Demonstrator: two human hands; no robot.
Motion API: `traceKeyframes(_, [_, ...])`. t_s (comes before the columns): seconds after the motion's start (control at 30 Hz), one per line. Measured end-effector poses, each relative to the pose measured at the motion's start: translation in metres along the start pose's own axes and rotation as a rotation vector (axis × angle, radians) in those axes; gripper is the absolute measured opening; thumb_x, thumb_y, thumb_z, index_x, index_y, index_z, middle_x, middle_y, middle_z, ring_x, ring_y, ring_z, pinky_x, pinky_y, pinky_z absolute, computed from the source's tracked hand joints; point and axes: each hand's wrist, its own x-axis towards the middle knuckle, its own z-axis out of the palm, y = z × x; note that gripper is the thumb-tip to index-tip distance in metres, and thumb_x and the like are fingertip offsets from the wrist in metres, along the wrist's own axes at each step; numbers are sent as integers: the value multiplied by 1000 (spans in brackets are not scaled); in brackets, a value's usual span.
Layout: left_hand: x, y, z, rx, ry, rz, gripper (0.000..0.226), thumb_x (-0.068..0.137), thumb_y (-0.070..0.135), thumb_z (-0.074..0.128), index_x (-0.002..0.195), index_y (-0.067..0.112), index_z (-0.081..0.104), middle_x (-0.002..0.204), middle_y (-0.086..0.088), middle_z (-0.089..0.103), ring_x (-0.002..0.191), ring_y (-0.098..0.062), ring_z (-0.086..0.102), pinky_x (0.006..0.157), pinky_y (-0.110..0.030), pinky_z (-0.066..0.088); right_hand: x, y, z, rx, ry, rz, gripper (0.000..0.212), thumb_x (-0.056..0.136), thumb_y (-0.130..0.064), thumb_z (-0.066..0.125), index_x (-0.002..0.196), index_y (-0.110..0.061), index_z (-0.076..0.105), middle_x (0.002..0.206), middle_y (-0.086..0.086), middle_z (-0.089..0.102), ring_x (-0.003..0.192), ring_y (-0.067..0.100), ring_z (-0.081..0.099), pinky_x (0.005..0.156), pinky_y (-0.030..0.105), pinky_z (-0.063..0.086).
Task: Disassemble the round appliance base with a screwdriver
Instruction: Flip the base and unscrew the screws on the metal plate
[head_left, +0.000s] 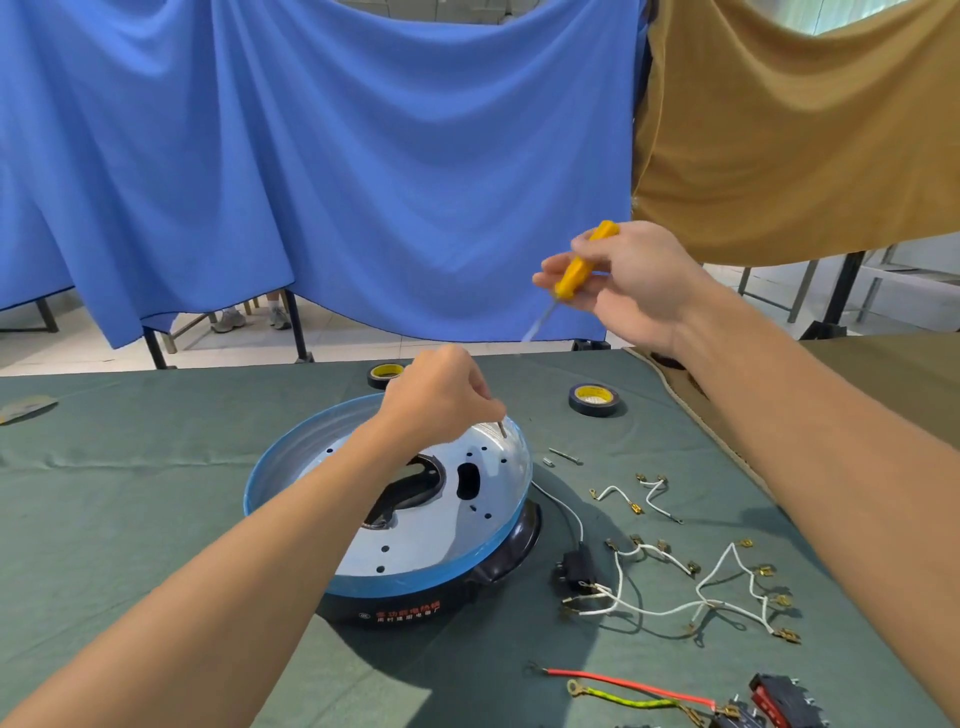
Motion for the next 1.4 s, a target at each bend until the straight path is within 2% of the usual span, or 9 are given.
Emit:
traceKeyframes(0.1, [-1, 3, -5, -112, 6, -7, 12, 79, 27, 72, 71, 18, 73, 64, 5, 67, 56, -16, 54, 56, -31, 49, -4, 11, -9, -286, 15, -44, 22, 88, 8, 44, 83, -9, 57, 77, 9, 56, 59, 16, 51, 54, 28, 42])
traceKeyframes(0.23, [-2, 8, -2, -245, 23, -1, 14, 78, 25, 72, 71, 13, 73, 68, -10, 67, 57, -17, 49, 54, -26, 42, -19, 36, -15, -956, -199, -73, 3, 84, -17, 69, 82, -17, 71, 72, -3, 67, 59, 11, 57, 55, 23, 45])
traceKeyframes(0.3, [-3, 11, 1, -322, 25, 7, 16, 78, 23, 71, 72, 9, 74, 69, -18, 65, 59, -18, 47, 55, -26, 40, -22, 45, -18, -960, -225, -41, 6, 83, -23, 72, 81, -18, 74, 71, -3, 71, 57, 8, 55, 52, 22, 42])
traceKeyframes(0.47, [-2, 22, 7, -392, 35, 42, 17, 78, 25, 72, 62, 19, 68, 50, 6, 49, 47, -8, 37, 43, -15, 31, -24, 49, -28, -741, -277, 35, 8, 84, -11, 71, 91, -14, 74, 82, 11, 70, 51, 19, 31, 43, 24, 29])
traceKeyframes(0.57, [1, 27, 10, -452, 21, 44, 16, 77, 28, 75, 64, 20, 69, 44, 12, 46, 46, -5, 38, 46, -17, 32, -23, 51, -32, -696, -305, -12, 10, 83, -9, 73, 92, -12, 74, 81, 16, 69, 57, 23, 35, 46, 26, 30])
traceKeyframes(0.77, [5, 37, 19, -509, -37, 67, 10, 78, 26, 73, 70, 21, 73, 71, -16, 66, 67, -18, 54, 70, -42, 55, -21, 59, -37, -719, -338, -32, 20, 80, -9, 73, 98, -17, 71, 71, -1, 71, 66, 22, 49, 47, 27, 34])
traceKeyframes(1.03, [10, 23, 36, -419, -3, -24, 22, 92, 30, 64, 103, 12, 68, 92, -4, 71, 92, -21, 66, 87, -43, 56, -1, 83, -67, -1288, -218, -33, 9, 79, -15, 75, 78, -24, 72, 82, -8, 66, 74, 4, 57, 58, 17, 40])
traceKeyframes(1.17, [10, 17, 35, -375, -6, -39, 16, 92, 26, 62, 102, 14, 66, 97, -4, 68, 93, -20, 64, 81, -38, 58, 4, 113, -81, -1426, -69, 57, 9, 79, -17, 73, 76, -24, 67, 96, 8, 65, 89, 25, 60, 74, 37, 53])
traceKeyframes(1.4, [6, 14, 34, -173, -126, -11, 14, 93, 31, 61, 91, 17, 60, 91, 0, 64, 74, -8, 57, 60, -21, 46, -1, 139, -90, -1548, -44, 163, 13, 85, -23, 70, 80, -24, 58, 92, 6, 58, 90, 29, 58, 70, 36, 48])
